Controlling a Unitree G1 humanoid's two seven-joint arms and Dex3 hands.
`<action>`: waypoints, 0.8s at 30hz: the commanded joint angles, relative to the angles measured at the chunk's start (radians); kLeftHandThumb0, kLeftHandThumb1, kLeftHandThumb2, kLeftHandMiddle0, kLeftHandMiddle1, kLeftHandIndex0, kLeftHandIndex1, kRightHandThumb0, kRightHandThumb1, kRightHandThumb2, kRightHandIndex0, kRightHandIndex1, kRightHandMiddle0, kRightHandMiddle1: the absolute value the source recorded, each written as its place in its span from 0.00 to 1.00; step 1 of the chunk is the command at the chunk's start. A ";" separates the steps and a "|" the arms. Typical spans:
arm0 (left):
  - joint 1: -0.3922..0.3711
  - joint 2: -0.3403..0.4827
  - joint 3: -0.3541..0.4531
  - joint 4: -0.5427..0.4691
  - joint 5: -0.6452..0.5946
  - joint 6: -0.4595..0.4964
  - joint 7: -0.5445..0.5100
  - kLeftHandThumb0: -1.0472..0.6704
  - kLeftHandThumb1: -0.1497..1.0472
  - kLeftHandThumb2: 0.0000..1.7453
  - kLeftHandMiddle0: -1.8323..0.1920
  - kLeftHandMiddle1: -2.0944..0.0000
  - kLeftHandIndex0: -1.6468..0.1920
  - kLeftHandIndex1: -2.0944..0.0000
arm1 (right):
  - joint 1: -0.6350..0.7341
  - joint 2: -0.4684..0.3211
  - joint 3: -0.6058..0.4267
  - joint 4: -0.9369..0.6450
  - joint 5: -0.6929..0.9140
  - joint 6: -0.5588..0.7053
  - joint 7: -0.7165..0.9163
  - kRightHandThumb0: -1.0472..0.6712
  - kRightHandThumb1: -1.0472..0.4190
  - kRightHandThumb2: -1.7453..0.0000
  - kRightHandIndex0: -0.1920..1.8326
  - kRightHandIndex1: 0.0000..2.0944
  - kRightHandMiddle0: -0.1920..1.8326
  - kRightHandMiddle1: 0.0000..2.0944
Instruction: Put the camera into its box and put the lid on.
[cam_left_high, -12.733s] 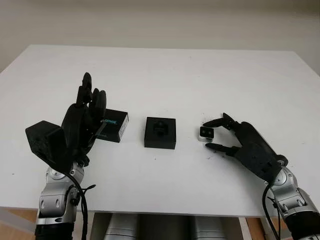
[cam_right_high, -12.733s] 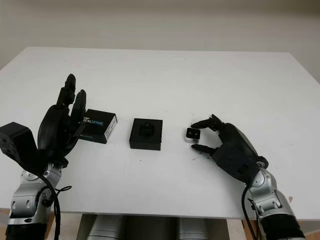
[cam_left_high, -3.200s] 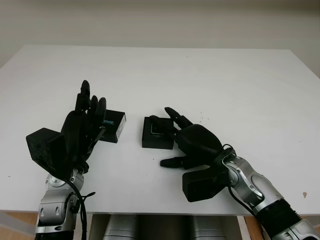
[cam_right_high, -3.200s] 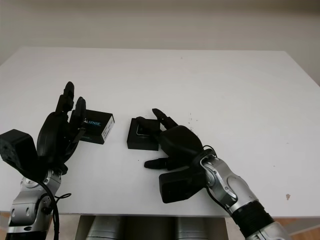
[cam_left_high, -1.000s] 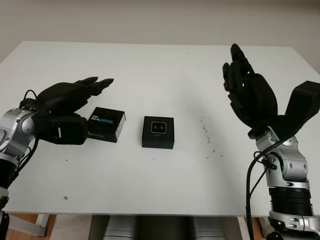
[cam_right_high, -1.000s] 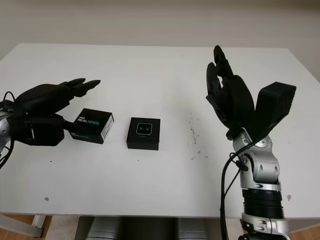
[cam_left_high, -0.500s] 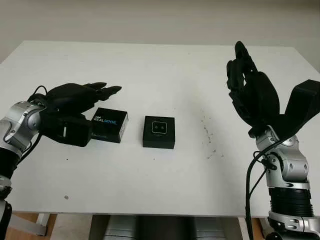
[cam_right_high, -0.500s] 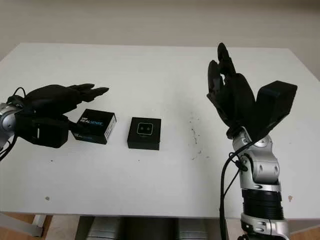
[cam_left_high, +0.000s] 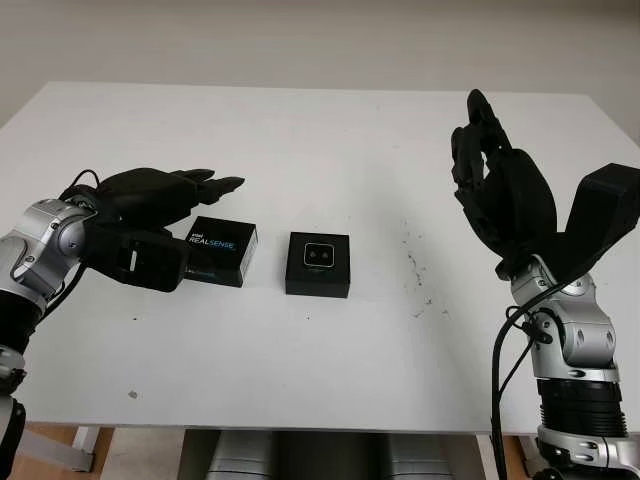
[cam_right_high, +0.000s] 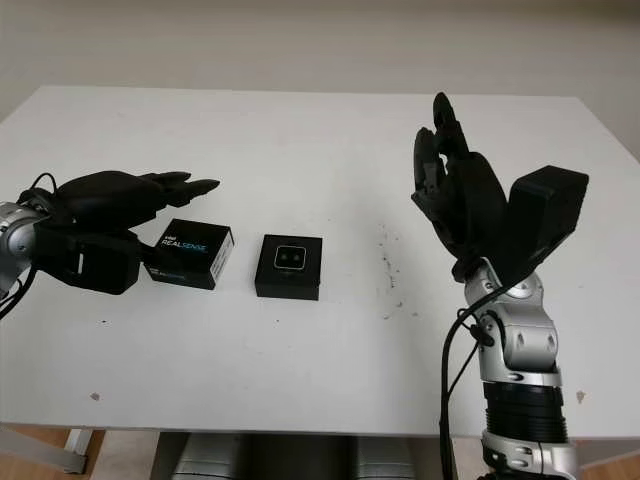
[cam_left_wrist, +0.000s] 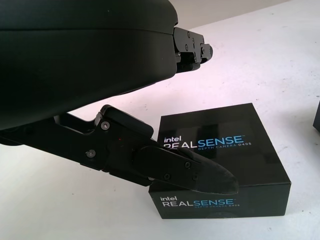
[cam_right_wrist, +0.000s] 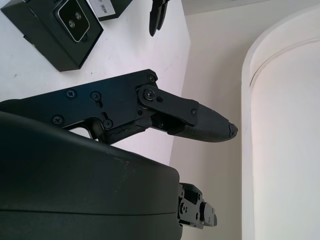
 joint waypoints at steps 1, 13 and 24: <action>0.005 -0.019 0.005 0.012 -0.016 0.004 0.020 0.22 0.83 0.03 0.90 0.97 0.90 0.97 | -0.001 -0.005 -0.003 -0.026 -0.003 0.000 0.001 0.27 0.00 0.59 0.00 0.00 0.01 0.02; 0.006 -0.021 0.161 -0.042 -0.222 0.097 0.092 0.06 1.00 0.21 0.94 0.98 0.93 0.98 | 0.002 0.003 0.012 -0.013 -0.027 -0.032 0.018 0.25 0.00 0.62 0.00 0.00 0.00 0.01; 0.054 0.023 0.174 -0.163 -0.296 0.096 -0.074 0.03 1.00 0.08 0.92 0.97 0.91 0.97 | -0.003 0.000 0.011 -0.011 -0.029 -0.023 0.025 0.26 0.00 0.60 0.00 0.00 0.00 0.01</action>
